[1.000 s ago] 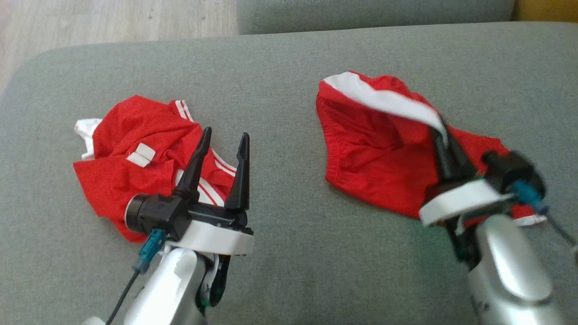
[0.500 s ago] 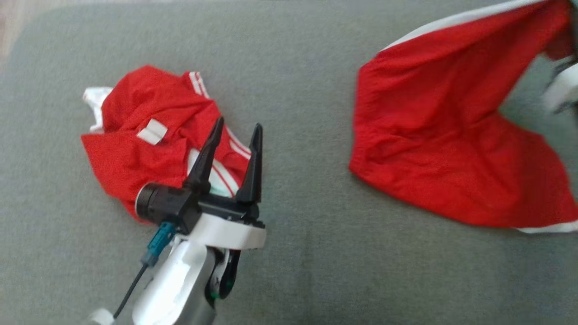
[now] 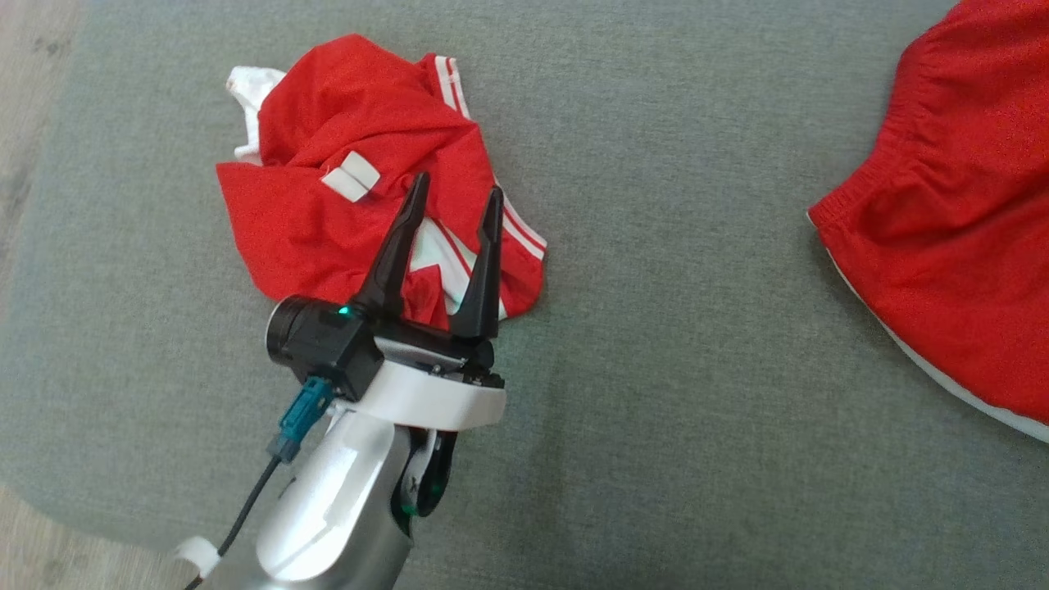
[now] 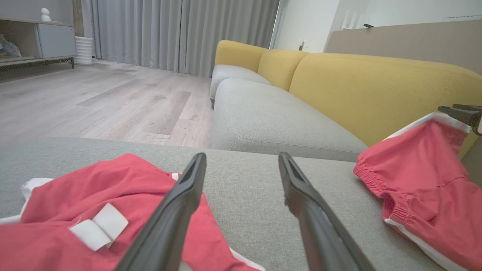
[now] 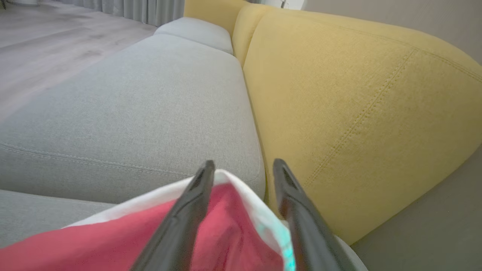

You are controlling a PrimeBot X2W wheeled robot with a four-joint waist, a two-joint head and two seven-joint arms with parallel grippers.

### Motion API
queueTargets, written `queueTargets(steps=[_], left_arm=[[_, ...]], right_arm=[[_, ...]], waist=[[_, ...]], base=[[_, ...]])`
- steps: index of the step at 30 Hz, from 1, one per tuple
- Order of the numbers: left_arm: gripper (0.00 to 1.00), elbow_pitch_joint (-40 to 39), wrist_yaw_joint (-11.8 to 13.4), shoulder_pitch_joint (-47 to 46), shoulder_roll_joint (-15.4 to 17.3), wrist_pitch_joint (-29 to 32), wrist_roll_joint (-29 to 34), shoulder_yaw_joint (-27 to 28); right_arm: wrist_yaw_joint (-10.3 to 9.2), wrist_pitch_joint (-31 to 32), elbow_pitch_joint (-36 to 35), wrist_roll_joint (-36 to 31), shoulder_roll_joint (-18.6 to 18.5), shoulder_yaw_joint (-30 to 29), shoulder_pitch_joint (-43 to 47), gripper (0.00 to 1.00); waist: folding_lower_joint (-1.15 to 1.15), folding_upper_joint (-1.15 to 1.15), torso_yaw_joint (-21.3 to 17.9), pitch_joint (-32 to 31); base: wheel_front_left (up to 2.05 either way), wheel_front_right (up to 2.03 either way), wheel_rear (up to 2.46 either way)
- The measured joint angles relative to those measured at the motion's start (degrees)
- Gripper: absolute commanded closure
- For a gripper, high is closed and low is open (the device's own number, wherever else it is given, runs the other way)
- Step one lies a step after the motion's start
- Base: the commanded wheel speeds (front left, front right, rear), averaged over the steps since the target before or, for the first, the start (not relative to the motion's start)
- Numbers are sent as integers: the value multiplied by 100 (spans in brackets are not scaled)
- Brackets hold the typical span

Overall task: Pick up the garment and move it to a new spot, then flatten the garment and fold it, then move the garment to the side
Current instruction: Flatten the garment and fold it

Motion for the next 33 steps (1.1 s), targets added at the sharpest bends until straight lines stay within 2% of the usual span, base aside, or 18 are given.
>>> queueTargets(steps=[5,10,16,17,22,27,33], left_arm=[[0,12,0,-2,-18,0,49,29],[0,59,-8,3,-29,0,97,136],[0,110,-64,81,-22,0,146,296],[0,110,-64,81,-22,0,146,296],[0,169,-100,363,-10,0,146,400],[0,132,-100,687,41,0,146,594],[0,131,-104,962,112,0,194,750]], right_arm=[[0,-323,370,-510,167,-269,-57,0],[0,-901,515,-654,660,-325,-48,0],[0,-1421,301,-524,1360,49,235,0],[0,-1421,301,-524,1360,49,235,0],[0,-1527,-478,116,2005,448,1085,0],[0,-1544,-1679,582,2654,866,2304,0],[0,-1544,-2791,675,3020,990,3811,0]], waist=[[-1,0,-34,-52],[-2,0,-259,-276],[-2,0,-616,-677],[-2,0,-616,-677],[-3,0,-891,-1088],[-4,0,-1180,-1432],[-3,0,-1479,-1693]], base=[[0,0,0],[0,0,0],[0,0,0],[0,0,0],[0,0,0],[0,0,0],[0,0,0]])
